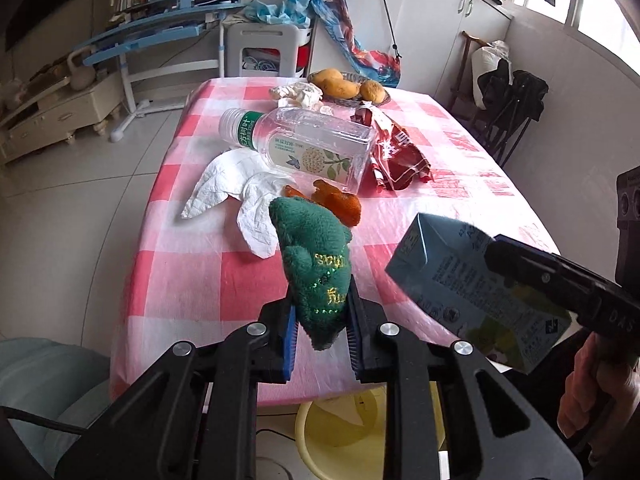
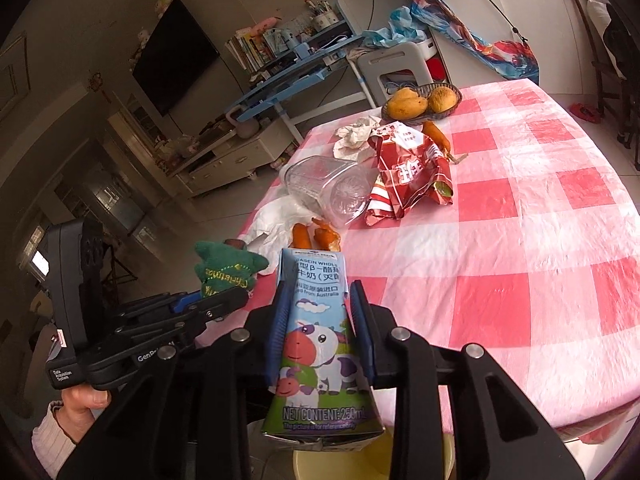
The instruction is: Collect trash
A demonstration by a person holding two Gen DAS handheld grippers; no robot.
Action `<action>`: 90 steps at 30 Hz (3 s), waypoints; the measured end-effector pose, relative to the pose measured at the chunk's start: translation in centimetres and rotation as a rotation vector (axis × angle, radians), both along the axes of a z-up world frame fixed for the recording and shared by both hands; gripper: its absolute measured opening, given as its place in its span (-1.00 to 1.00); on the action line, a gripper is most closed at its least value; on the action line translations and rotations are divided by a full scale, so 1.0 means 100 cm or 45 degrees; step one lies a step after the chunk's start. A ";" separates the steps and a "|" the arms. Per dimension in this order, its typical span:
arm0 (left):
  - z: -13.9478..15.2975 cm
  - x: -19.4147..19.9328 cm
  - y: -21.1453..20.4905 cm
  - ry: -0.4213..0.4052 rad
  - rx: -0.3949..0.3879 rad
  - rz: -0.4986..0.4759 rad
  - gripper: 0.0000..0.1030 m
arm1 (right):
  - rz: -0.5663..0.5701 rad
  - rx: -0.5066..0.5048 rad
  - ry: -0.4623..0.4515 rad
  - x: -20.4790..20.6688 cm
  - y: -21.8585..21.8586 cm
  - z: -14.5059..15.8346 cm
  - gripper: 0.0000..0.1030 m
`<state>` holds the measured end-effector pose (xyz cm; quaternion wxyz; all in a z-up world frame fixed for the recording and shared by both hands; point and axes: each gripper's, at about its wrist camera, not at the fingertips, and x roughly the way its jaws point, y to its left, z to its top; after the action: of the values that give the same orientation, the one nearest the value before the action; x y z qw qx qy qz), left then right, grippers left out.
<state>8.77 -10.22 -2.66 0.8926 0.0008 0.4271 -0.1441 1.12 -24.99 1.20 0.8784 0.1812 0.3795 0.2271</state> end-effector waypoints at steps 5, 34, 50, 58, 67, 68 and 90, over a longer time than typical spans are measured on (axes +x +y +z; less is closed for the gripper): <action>0.004 -0.024 -0.006 -0.041 0.038 -0.031 -0.61 | 0.076 -0.064 -0.027 -0.039 0.012 0.006 -0.40; -0.019 -0.118 -0.047 -0.055 0.306 -0.206 0.18 | -0.275 -0.098 -0.018 -0.073 -0.024 -0.016 0.66; 0.017 -0.101 0.006 -0.281 0.275 0.253 0.55 | -0.203 -0.262 -0.069 -0.074 0.002 -0.021 0.66; 0.016 -0.094 0.020 -0.242 0.209 0.331 0.60 | -0.159 -0.292 -0.082 -0.076 0.012 -0.021 0.66; 0.013 -0.092 0.020 -0.231 0.202 0.345 0.61 | -0.145 -0.297 -0.079 -0.075 0.016 -0.023 0.66; 0.013 -0.092 0.020 -0.230 0.202 0.346 0.61 | -0.142 -0.299 -0.079 -0.075 0.017 -0.023 0.66; 0.013 -0.092 0.022 -0.223 0.203 0.350 0.61 | -0.111 -0.327 -0.081 -0.077 0.025 -0.024 0.66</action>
<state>-0.40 -8.03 -1.36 0.9348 0.0258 0.3539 0.0142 -6.58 -22.45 -1.17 0.9149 0.0764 0.3692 0.1441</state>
